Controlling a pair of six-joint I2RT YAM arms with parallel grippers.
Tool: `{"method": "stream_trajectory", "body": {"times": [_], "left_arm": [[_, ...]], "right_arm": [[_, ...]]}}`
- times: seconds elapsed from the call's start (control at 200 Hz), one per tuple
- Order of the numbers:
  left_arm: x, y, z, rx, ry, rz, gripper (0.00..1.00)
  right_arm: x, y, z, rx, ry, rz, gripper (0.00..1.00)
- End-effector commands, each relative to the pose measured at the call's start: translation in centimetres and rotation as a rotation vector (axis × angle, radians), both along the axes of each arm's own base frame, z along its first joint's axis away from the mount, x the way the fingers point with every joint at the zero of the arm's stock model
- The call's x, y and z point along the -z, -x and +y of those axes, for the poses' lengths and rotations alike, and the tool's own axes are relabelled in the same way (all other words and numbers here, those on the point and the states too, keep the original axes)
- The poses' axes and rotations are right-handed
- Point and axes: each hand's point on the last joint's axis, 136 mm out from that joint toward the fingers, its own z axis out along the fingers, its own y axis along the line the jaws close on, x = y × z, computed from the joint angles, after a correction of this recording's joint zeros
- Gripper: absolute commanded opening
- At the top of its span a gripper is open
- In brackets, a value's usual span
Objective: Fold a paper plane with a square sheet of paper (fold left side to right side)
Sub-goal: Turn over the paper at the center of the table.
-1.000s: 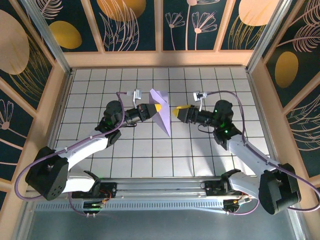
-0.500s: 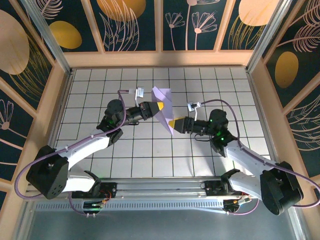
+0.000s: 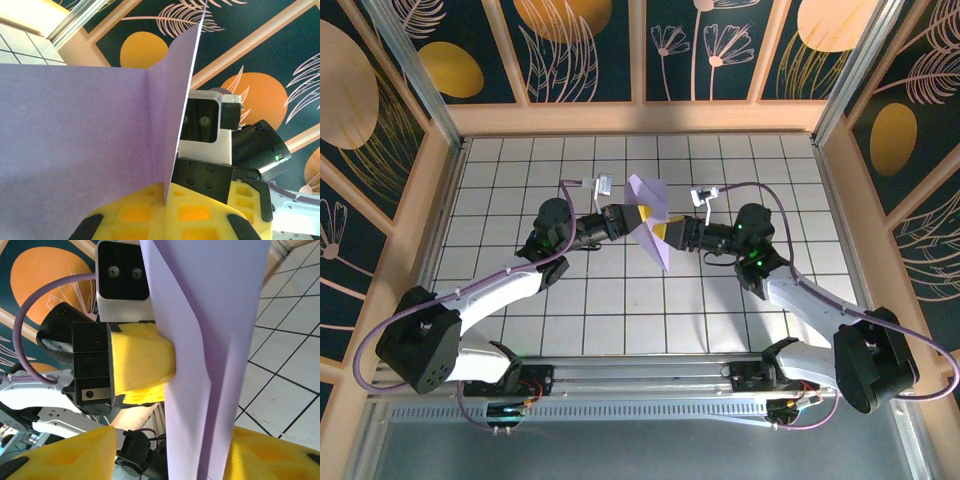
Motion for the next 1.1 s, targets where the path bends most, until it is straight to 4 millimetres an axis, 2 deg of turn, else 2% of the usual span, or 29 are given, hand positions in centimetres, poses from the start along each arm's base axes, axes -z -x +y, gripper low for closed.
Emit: {"method": "stream_trajectory", "body": {"times": [0.0,0.155,0.265,0.365,0.45,0.496,0.606,0.811,0.906,1.096], "left_arm": [[-1.9,0.1,-0.4,0.016,0.037,-0.047,0.01],[-1.9,0.0,-0.2,0.005,0.031,-0.050,0.07],[-1.7,-0.2,-0.1,-0.008,0.018,-0.050,0.11],[-1.3,-0.4,0.0,-0.029,-0.005,-0.047,0.22],[-0.9,-0.9,0.6,-0.079,-0.050,-0.050,0.38],[-0.6,-1.4,1.1,-0.124,-0.081,-0.049,0.42],[0.6,-2.5,2.9,-0.250,-0.176,-0.040,0.46],[0.9,-3.4,7.6,-0.498,-0.296,-0.047,0.50],[0.9,-3.3,10.0,-0.602,-0.329,-0.054,0.52],[0.9,-2.9,15.3,-0.831,-0.382,-0.044,0.55]], "right_arm": [[-1.1,-0.4,-0.2,0.017,0.014,-0.050,0.49],[-1.0,-0.8,-0.4,0.049,0.057,-0.053,0.36],[-1.0,-1.0,-0.5,0.066,0.078,-0.054,0.23],[-1.0,-1.2,-0.7,0.084,0.095,-0.059,0.13],[-1.0,-1.4,-0.8,0.104,0.118,-0.065,0.06],[-1.0,-1.6,-1.0,0.117,0.135,-0.068,0.04],[-0.7,-2.0,-1.3,0.151,0.183,-0.077,0.00],[0.1,-3.2,-2.2,0.253,0.333,-0.111,0.00],[0.7,-4.2,-2.9,0.334,0.447,-0.138,0.00],[2.2,-5.0,-2.9,0.480,0.768,-0.235,0.00]]}}
